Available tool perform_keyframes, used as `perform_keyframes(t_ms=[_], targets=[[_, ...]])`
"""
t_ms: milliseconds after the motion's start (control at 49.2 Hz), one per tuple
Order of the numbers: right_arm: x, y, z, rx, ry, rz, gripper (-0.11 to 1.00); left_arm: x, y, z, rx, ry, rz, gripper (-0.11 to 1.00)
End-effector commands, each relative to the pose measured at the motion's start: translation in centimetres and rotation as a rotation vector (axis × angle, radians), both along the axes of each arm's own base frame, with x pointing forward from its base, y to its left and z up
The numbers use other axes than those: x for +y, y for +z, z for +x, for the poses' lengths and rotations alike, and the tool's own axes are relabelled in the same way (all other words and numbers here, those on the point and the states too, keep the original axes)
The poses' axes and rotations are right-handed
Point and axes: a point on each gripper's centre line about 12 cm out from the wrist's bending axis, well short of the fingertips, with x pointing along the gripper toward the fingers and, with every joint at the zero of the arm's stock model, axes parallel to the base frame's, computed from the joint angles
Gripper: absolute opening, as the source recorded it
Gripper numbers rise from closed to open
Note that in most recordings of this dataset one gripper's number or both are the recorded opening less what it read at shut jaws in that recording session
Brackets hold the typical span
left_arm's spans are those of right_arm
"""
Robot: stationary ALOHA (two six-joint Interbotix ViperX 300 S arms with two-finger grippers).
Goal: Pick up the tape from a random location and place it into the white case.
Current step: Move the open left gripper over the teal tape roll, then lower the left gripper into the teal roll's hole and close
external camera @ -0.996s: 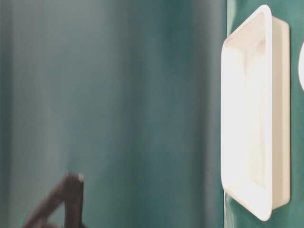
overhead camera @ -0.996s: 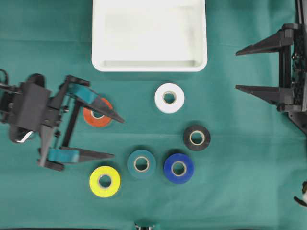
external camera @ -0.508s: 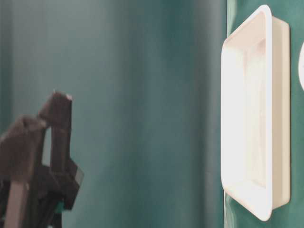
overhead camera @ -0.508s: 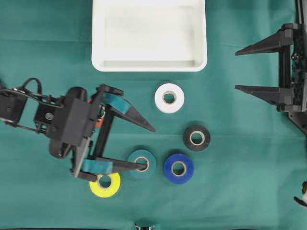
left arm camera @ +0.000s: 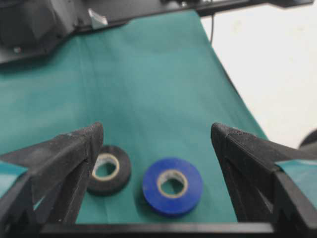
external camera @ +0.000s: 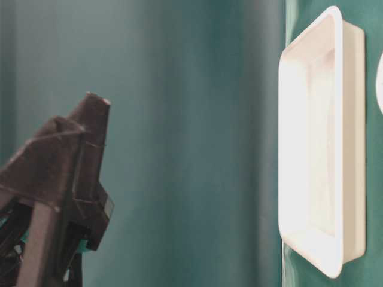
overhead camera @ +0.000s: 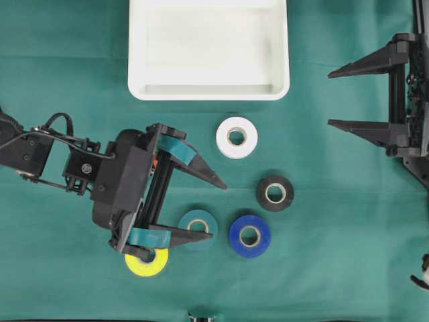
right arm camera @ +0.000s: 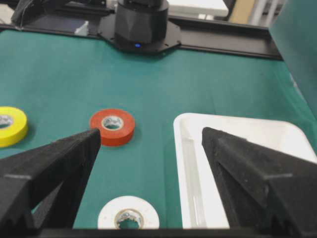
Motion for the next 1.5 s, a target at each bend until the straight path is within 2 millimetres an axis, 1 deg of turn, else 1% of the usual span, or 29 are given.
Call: perform_keyframes(t_ms=[0, 264, 488, 732, 854, 1260, 1484], targets=[[0.0, 1.1, 0.3, -0.026, -0.001, -0.002, 0.91, -0.6, 1.6, 0.2, 0.002, -0.013, -0.002, 0.99], [0.0, 1.1, 0.3, -0.011, -0.002, 0.0, 0.91, -1.1, 1.9, 1.5, 0.259, -0.001, 0.037, 0.99], [0.0, 1.1, 0.4, -0.005, -0.001, -0.002, 0.91, -1.5, 1.5, 2.9, 0.487, 0.007, 0.094, 0.99], [-0.1, 0.8, 0.7, 0.011, -0.001, 0.0, 0.91, -1.7, 1.7, 3.8, 0.666, 0.015, 0.153, 0.99], [0.0, 0.8, 0.7, 0.011, 0.0, 0.0, 0.91, -1.7, 1.8, 3.9, 0.679, 0.017, 0.158, 0.99], [-0.1, 0.8, 0.8, 0.034, -0.001, 0.001, 0.91, -1.6, 1.4, 3.9, 0.678, 0.019, 0.157, 0.99], [0.0, 0.8, 0.8, 0.035, 0.0, 0.001, 0.91, -1.5, 0.4, 3.6, 0.705, 0.017, 0.168, 0.99]])
